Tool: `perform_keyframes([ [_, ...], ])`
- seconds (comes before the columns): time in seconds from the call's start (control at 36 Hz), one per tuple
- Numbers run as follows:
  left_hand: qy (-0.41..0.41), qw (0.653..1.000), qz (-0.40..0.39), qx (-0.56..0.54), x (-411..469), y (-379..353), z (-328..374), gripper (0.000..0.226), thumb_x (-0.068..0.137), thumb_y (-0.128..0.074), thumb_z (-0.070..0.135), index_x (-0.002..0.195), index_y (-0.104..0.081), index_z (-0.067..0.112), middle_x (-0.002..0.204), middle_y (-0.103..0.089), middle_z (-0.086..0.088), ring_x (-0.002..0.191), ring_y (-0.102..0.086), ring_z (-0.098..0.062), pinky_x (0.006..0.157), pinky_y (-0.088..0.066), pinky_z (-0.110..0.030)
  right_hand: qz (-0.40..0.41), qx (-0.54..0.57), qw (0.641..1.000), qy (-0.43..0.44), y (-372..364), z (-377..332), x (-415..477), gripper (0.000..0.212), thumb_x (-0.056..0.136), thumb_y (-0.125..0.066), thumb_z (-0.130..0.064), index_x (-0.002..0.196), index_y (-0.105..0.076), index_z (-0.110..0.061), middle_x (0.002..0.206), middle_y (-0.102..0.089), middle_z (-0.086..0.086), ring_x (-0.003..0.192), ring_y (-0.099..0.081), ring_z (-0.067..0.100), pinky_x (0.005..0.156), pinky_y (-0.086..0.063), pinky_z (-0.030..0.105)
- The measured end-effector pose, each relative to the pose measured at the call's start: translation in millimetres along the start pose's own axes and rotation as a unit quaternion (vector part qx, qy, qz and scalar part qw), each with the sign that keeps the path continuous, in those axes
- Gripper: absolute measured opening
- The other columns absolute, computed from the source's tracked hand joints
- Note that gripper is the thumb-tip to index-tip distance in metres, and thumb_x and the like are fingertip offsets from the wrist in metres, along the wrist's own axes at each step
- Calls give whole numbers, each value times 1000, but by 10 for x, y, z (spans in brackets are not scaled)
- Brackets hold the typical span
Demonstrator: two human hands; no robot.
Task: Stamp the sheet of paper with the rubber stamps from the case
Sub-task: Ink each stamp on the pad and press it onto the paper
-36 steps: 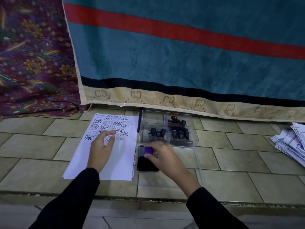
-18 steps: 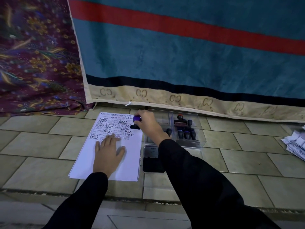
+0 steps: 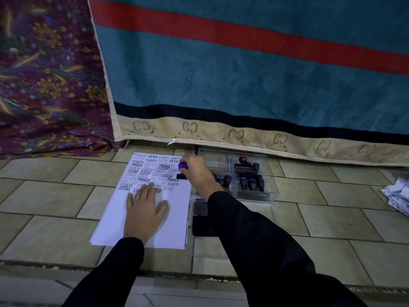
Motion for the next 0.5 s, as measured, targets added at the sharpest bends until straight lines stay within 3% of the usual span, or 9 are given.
perform_keyframes([
  [0.11,2,1000,3,6,5,13,6,37,91,-52,38,124,-49,24,145,-43,-1,136,-36,-22,117,-13,-51,2,-39,999,19,-19,-44,10,10,86,-59,-1,96,-61,2,102,-61,18,89,-59,28,72,-44,31],
  [0.33,35,999,24,21,53,92,119,37,78,-50,34,111,-53,17,119,-56,-5,114,-48,-26,105,-27,-50,3,-36,999,5,-33,-39,32,9,85,-53,8,89,-60,4,98,-62,19,83,-58,27,73,-50,38],
  [0.42,35,999,33,21,28,100,140,44,73,-41,37,110,-53,15,119,-55,-5,113,-48,-27,105,-27,-52,-8,-30,999,7,-38,-40,28,10,83,-57,7,92,-60,5,102,-61,19,89,-59,31,72,-47,35],
  [0.5,26,999,38,25,2,67,121,43,76,-40,37,112,-52,17,122,-53,-5,115,-47,-26,107,-26,-53,11,-28,1000,5,-34,-34,7,11,83,-53,9,91,-59,4,100,-61,19,81,-55,25,67,-45,33],
])
Point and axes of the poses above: each hand's wrist, its own x-axis towards the middle knuckle, its own y-axis out of the back of the hand, z = x × y, the point moved 9 cm from there along x, towards the middle knuckle
